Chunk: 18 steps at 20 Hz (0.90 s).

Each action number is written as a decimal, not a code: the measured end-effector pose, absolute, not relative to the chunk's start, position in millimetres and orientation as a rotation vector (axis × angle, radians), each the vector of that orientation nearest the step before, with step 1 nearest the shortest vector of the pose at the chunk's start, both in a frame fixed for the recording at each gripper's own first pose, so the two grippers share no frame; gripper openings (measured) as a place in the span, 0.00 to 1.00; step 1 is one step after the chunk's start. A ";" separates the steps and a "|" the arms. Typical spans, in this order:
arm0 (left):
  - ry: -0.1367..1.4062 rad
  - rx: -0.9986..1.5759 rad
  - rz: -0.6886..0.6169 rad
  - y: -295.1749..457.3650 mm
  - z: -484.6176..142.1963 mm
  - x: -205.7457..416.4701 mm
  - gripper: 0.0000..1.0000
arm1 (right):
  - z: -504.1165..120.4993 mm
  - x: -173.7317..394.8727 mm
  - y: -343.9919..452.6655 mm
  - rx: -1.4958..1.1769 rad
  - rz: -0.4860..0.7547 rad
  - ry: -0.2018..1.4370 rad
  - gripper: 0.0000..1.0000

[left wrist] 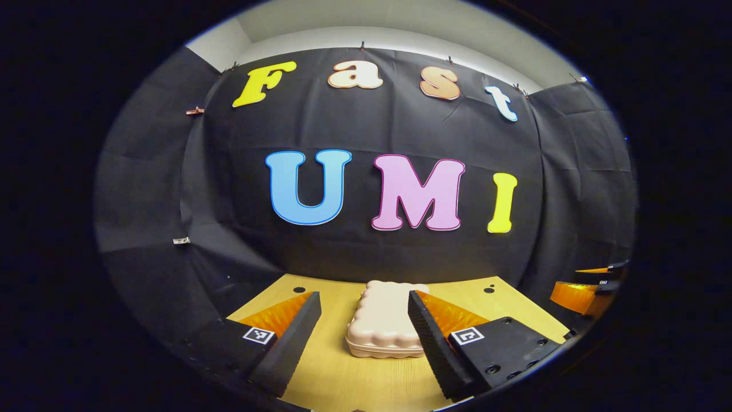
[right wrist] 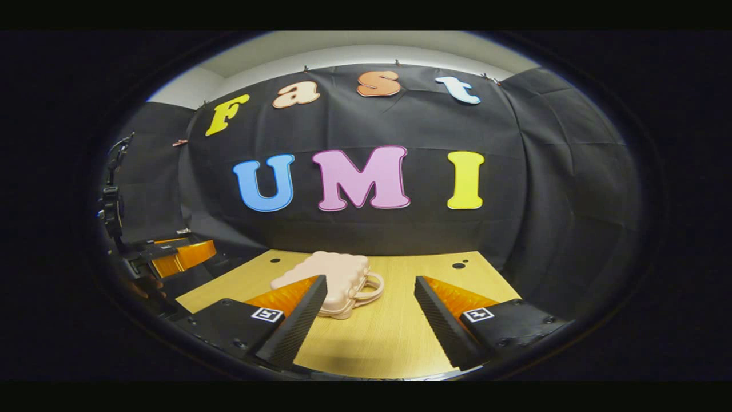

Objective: First open the suitcase, pack the skin care products into it, and then close the suitcase.

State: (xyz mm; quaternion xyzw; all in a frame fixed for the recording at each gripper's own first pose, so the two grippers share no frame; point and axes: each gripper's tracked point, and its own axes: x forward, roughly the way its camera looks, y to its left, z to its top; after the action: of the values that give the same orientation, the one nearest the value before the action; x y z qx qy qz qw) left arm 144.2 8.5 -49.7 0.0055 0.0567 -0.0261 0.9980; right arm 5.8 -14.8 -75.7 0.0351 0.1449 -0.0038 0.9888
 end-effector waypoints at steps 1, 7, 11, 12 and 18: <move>0.112 0.011 -0.052 8.4 -48.5 144.6 0.96 | -75.5 4.0 -16.0 0.071 -0.009 0.291 0.98; 0.121 0.002 -0.053 5.2 -49.1 144.2 0.96 | -79.4 -1.8 -25.2 0.068 -0.033 0.300 0.97; 0.118 0.012 -0.058 1.4 -47.4 142.8 0.96 | -77.8 -3.6 -28.0 0.070 -0.038 0.295 0.98; 0.121 0.014 -0.059 1.0 -48.4 143.6 0.96 | -78.9 -4.2 -29.5 0.073 -0.040 0.296 0.97; 0.139 0.020 -0.073 -5.4 -52.2 147.9 0.96 | -82.5 -6.0 -36.7 0.077 -0.062 0.301 0.98</move>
State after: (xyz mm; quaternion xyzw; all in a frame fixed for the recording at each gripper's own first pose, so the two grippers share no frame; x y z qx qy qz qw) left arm 147.9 -5.4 -52.2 0.0099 0.0693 -0.0366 0.9969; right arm -6.0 -36.7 -82.5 0.0384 0.1498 -0.0310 0.9875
